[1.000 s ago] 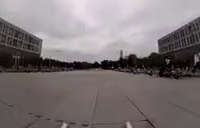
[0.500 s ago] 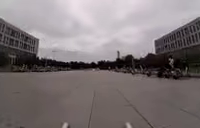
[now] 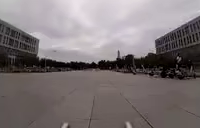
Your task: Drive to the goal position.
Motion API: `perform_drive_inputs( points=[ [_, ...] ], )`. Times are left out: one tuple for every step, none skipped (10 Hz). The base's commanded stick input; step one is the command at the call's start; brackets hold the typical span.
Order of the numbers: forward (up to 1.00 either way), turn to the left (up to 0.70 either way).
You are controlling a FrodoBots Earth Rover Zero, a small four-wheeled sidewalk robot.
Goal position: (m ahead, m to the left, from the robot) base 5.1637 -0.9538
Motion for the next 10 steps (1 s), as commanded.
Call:
perform_drive_inputs(
  points=[
    [0.70, 0.00],
    [0.70, 0.00],
    [0.70, 0.00],
    [0.70, 0.00],
    [0.70, 0.00],
    [0.70, 0.00],
    [0.70, 0.00],
    [0.70, 0.00],
    [0.70, 0.00],
    [0.70, 0.00]
  ],
)
